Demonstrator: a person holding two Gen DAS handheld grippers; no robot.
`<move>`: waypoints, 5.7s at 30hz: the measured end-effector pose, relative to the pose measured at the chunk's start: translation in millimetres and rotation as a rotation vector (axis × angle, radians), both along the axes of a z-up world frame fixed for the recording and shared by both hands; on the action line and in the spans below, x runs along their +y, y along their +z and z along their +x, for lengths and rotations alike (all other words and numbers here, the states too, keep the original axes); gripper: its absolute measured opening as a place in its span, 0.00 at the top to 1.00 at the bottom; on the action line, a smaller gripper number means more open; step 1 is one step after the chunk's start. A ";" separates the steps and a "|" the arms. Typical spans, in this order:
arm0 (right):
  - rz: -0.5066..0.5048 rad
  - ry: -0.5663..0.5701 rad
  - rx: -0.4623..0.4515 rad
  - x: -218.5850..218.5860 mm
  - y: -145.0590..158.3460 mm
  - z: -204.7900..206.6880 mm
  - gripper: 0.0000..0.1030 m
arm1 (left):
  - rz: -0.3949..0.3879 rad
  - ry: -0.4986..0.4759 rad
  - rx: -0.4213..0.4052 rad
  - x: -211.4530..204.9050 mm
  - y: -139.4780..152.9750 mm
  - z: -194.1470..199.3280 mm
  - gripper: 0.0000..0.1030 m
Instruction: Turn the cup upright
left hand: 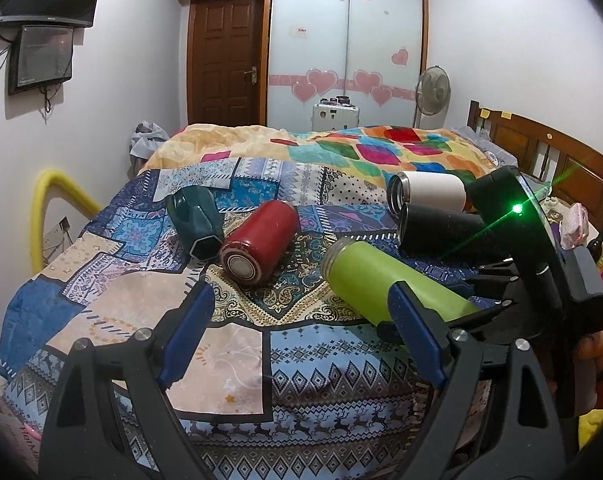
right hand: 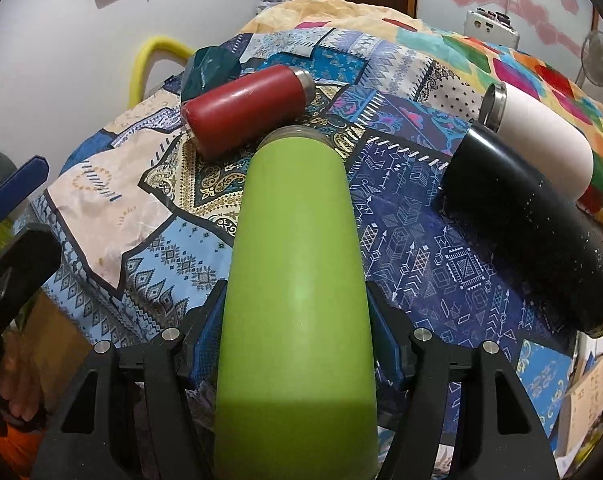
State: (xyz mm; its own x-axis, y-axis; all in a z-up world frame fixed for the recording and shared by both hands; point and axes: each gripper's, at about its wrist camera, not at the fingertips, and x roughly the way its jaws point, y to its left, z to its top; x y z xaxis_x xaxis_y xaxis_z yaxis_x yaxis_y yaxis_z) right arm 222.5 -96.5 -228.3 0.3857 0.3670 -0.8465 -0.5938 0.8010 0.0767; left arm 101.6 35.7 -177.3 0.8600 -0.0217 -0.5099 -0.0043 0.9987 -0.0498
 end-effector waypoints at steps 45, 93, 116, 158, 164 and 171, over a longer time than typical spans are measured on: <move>0.197 -0.177 -0.171 -127.3 6.8 -4.2 0.35 | -0.001 -0.210 0.547 -71.8 -46.8 134.8 0.28; 0.307 -0.171 -0.363 -110.7 73.2 -19.8 0.35 | 0.003 -0.215 0.136 -52.7 75.9 82.9 0.39; 0.329 -0.181 -0.381 -113.8 83.8 -41.6 0.35 | 0.032 -0.222 0.140 -67.6 46.5 76.1 0.36; 0.496 -0.249 -0.813 -121.5 174.2 -225.9 0.00 | 0.070 0.022 -0.473 -58.4 145.5 -188.3 0.00; 0.485 -0.254 -0.814 -123.0 173.4 -227.2 0.00 | 0.052 0.031 -0.470 -55.7 143.3 -189.6 0.00; 0.482 -0.257 -0.816 -123.1 173.1 -228.8 0.00 | 0.046 0.037 -0.469 -53.0 143.1 -189.1 0.00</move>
State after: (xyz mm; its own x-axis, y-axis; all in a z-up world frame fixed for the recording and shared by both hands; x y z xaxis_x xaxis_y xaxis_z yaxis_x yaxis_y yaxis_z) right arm -6.3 -219.7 -55.2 0.9024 0.4257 -0.0663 -0.4212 0.9041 0.0728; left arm -87.5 -17.3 -34.2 0.9974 0.0271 -0.0660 -0.0278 0.9996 -0.0104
